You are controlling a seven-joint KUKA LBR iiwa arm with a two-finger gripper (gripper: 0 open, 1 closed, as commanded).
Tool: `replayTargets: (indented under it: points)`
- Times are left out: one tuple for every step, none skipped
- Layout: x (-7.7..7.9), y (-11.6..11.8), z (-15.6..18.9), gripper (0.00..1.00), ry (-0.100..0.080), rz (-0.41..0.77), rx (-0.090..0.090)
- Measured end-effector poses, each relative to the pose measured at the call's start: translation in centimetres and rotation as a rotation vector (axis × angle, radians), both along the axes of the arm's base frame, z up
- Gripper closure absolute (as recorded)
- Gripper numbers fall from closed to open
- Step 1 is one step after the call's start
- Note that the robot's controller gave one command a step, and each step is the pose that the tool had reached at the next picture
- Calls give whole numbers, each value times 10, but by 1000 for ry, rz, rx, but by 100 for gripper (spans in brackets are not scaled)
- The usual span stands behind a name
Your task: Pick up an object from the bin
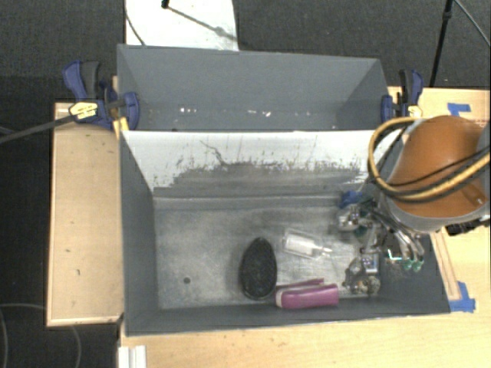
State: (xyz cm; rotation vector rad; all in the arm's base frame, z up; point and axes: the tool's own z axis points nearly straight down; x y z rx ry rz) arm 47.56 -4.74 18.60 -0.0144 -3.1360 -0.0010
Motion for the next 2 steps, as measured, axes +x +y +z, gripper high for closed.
replayTargets:
  points:
    - [29,54,-94,0,-25,232,0]
    - [82,50,-76,0,-14,126,0]
